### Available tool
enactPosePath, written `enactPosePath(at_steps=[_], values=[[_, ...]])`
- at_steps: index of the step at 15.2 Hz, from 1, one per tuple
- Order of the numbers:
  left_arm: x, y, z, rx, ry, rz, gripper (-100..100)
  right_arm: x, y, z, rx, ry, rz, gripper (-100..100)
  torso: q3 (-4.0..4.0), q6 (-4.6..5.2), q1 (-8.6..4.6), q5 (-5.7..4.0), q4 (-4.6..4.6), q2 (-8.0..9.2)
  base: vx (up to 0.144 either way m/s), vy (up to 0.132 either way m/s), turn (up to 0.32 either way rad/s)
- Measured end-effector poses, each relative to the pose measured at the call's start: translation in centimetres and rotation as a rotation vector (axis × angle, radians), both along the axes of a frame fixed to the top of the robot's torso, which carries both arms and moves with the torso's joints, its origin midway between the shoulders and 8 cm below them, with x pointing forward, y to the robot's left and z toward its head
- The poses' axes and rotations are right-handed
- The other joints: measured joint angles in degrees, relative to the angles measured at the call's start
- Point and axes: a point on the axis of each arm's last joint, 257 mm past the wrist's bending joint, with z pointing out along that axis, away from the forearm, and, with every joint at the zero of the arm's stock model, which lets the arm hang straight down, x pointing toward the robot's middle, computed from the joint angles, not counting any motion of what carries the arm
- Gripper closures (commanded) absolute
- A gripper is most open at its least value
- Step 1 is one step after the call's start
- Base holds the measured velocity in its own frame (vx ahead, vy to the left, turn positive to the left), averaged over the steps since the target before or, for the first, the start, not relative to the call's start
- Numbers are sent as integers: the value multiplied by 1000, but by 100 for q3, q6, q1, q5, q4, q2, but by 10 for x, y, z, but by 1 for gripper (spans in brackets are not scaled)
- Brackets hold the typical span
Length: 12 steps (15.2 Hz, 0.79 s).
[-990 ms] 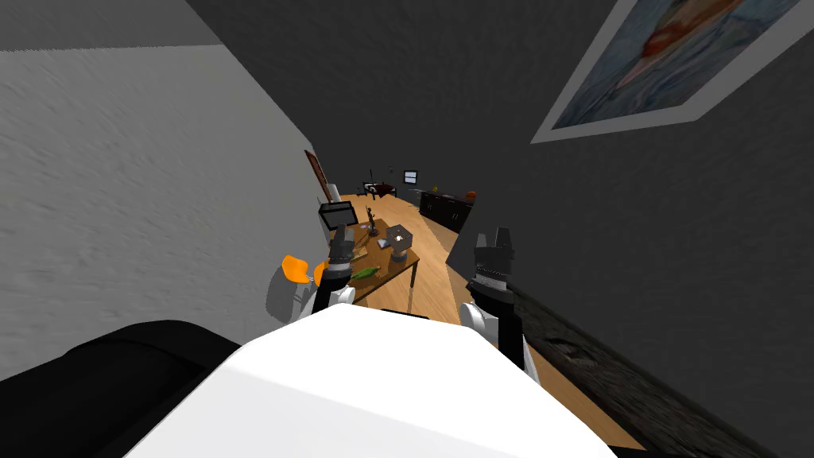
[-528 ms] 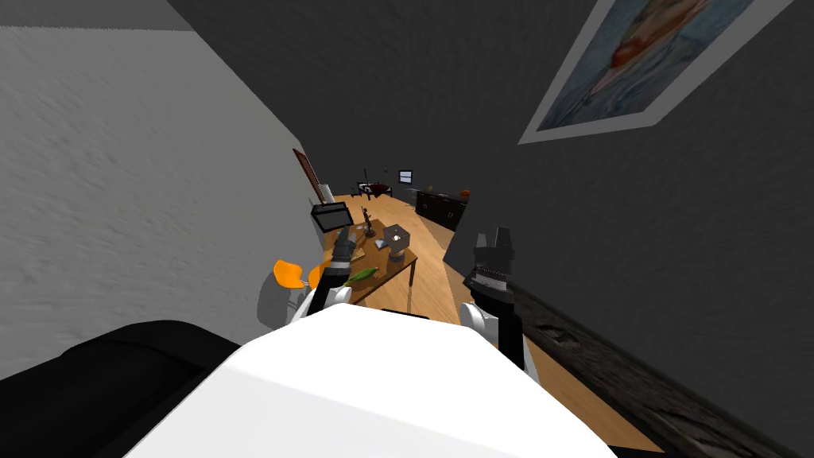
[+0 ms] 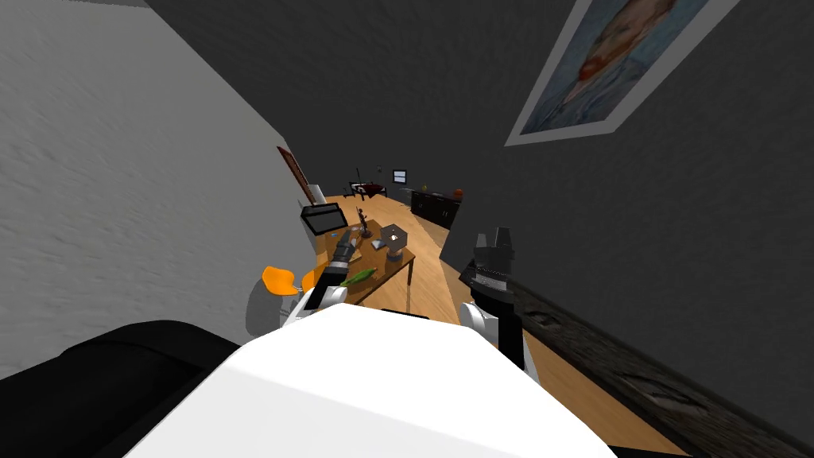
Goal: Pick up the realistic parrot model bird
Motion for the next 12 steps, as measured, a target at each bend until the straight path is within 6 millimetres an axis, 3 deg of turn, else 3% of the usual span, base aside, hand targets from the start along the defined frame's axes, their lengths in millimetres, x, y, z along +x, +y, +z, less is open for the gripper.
enactPosePath(at_steps=[12], values=[[19, 45, -72, -120, 235, 47, -100, 0, 0, 0, 0, 0, 0, 0, -1, 1, -3, -1, 0, -2, -19, 25, -96]])
